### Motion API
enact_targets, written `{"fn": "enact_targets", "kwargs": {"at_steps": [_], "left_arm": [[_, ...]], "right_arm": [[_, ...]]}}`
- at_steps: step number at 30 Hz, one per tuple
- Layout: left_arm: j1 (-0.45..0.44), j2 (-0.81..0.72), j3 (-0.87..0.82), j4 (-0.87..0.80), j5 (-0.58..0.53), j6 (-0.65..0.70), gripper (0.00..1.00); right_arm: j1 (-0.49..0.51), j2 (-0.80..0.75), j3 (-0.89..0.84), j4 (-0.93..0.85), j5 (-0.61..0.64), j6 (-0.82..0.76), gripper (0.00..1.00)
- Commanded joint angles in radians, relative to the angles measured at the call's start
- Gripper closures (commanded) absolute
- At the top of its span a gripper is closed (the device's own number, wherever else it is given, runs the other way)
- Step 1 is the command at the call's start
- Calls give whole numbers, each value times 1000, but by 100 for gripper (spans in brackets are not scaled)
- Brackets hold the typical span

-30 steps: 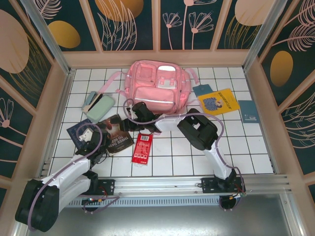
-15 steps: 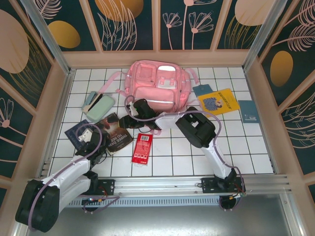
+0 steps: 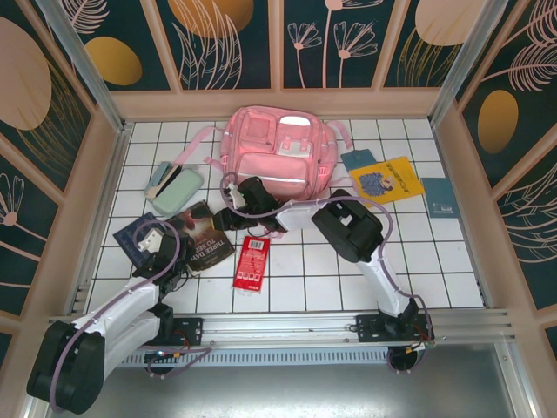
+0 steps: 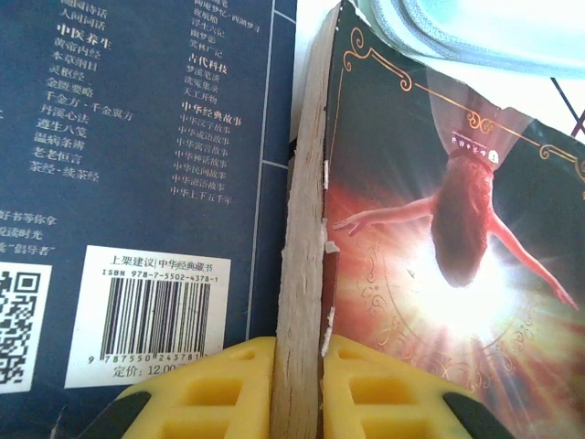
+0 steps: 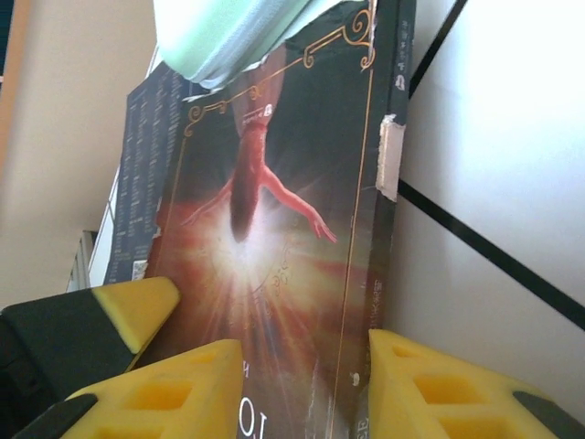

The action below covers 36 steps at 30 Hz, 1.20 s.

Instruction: Pack the student bag

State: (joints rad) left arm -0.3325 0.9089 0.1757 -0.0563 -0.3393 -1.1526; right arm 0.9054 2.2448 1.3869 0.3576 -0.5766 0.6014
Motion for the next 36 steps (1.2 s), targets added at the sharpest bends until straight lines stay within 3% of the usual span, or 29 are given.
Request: {"fn": "enact_targets", "kwargs": {"at_steps": [1,5,15,20,24,25,29,36], "left_arm": [[-13,26,-43,-24,172,-6,81],[-13,22,-44,-23,176,-5,82],[-13,5,-51,-24,177,-3,82],[-13,-11,-50,-35,171,-1,81],[-13,-30,-32,-67,152,11,78],[-13,-40,-22,-81,149,15,75],[-13,-115,39,-157,149,56,47],[-13,-248,192,-246,148,147,41]], "right_arm": [[123,-76,-46,87,-352,29,62],[122,-102,-96,187,-368,58,62],[125,-15,5,-24,-311,4,64],[116,-51,3,-96,-196,-34,77],[107,-85,-25,-103,-154,-41,100],[103,-101,-41,-86,-152,-36,100],[90,-186,-120,-7,-121,-19,100],[22,-409,-312,106,-37,0,100]]}}
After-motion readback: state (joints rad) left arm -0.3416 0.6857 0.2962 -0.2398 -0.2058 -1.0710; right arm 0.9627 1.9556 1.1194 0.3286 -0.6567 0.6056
